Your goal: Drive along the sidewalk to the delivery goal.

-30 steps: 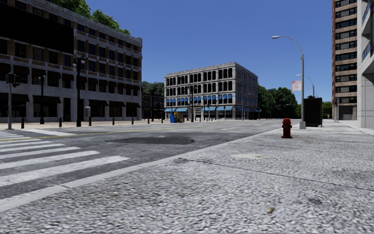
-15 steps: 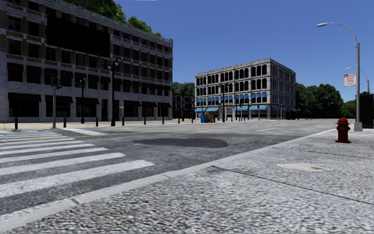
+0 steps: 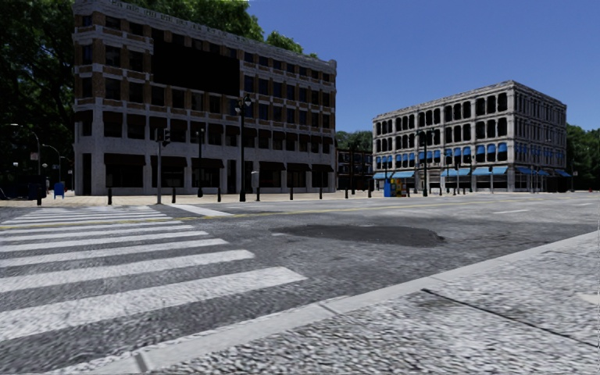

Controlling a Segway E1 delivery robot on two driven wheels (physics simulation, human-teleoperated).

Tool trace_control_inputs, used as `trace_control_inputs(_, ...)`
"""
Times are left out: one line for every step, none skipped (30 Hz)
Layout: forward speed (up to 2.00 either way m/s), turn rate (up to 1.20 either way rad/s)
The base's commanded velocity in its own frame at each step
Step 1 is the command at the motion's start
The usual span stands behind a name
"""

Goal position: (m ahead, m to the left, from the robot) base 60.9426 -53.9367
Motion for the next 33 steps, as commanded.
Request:
trace_control_inputs(1.16,0.51)
trace_control_inputs(1.18,0.51)
trace_control_inputs(1.18,0.51)
trace_control_inputs(1.22,0.51)
trace_control_inputs(1.25,0.51)
trace_control_inputs(1.27,0.51)
trace_control_inputs(1.27,0.51)
trace_control_inputs(1.28,0.51)
trace_control_inputs(1.28,0.51)
trace_control_inputs(1.28,0.52)
trace_control_inputs(1.28,0.54)
trace_control_inputs(1.28,0.54)
trace_control_inputs(1.28,0.56)
trace_control_inputs(1.28,0.58)
trace_control_inputs(1.28,0.59)
trace_control_inputs(1.28,0.59)
trace_control_inputs(1.28,0.59)
trace_control_inputs(1.28,0.59)
trace_control_inputs(1.28,0.59)
trace_control_inputs(1.28,0.59)
trace_control_inputs(1.28,0.59)
trace_control_inputs(1.28,0.59)
trace_control_inputs(1.28,0.59)
trace_control_inputs(1.28,0.59)
trace_control_inputs(1.28,0.59)
trace_control_inputs(1.28,0.59)
trace_control_inputs(1.28,0.59)
trace_control_inputs(1.28,0.59)
trace_control_inputs(1.28,0.59)
trace_control_inputs(1.28,0.59)
trace_control_inputs(1.28,0.55)
trace_control_inputs(1.28,0.55)
trace_control_inputs(1.28,0.44)
